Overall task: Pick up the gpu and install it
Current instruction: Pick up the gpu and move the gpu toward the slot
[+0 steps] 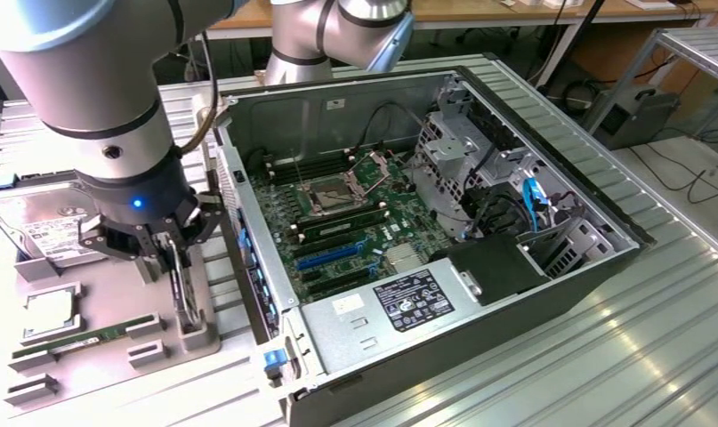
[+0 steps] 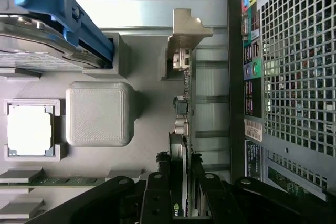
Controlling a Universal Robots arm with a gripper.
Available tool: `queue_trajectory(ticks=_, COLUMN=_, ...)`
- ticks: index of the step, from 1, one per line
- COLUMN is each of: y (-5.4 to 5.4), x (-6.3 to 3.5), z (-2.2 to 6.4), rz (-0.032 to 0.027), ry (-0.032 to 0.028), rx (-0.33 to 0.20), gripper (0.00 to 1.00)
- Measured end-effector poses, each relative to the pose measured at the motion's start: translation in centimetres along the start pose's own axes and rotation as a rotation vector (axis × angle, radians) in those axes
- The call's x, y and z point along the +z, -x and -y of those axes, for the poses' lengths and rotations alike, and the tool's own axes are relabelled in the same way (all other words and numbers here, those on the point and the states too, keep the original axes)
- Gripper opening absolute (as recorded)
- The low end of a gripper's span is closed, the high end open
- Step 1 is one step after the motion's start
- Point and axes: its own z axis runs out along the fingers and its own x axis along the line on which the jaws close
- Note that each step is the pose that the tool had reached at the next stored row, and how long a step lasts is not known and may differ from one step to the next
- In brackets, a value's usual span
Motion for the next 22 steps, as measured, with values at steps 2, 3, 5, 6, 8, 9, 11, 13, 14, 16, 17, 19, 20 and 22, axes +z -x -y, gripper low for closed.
queue_trajectory(ticks=2, y=0.0, x=-0.89, z=-0.04, rz=0.0002, ry=0.0002, rx=0.0, gripper=0.26)
queue_trajectory(ticks=3, y=0.1, x=-1.38, z=-0.06, rz=0.0002, ry=0.0001, rx=0.0, gripper=0.26)
queue_trajectory(ticks=5, y=0.1, x=-2.27, z=-0.1, rz=0.0001, ry=0.0001, rx=0.0, gripper=0.26)
queue_trajectory(ticks=6, y=0.1, x=-2.71, z=-0.12, rz=0.0, ry=0.0, rx=0.0, gripper=0.26)
queue_trajectory(ticks=8, y=0.2, x=-3.66, z=-0.16, rz=0.0, ry=0.0, rx=0.0, gripper=0.26)
queue_trajectory(ticks=9, y=0.2, x=-4.07, z=-0.18, rz=0.0002, ry=0.0002, rx=0.0, gripper=0.26)
queue_trajectory(ticks=11, y=0.4, x=-5.09, z=-0.21, rz=0.0, ry=0.0, rx=0.0, gripper=0.26)
queue_trajectory(ticks=13, y=0.6, x=-6.46, z=-0.28, rz=0.0001, ry=0.0001, rx=0.0, gripper=0.26)
queue_trajectory(ticks=14, y=0.7, x=-7.01, z=-0.31, rz=0.0001, ry=0.0001, rx=0.0, gripper=0.26)
queue_trajectory(ticks=16, y=1.0, x=-8.17, z=-0.36, rz=0.0001, ry=0.0, rx=0.0, gripper=0.26)
queue_trajectory(ticks=17, y=1.1, x=-8.75, z=-0.39, rz=0.0001, ry=-0.0002, rx=0.0, gripper=0.26)
queue_trajectory(ticks=19, y=1.4, x=-9.89, z=-0.45, rz=0.0001, ry=-0.0008, rx=0.001, gripper=0.26)
queue_trajectory(ticks=20, y=1.5, x=-10.46, z=-0.48, rz=0.0, ry=-0.0013, rx=0.001, gripper=0.26)
queue_trajectory(ticks=22, y=1.8, x=-11.93, z=-0.55, rz=-0.0002, ry=-0.0029, rx=0.002, gripper=0.26)
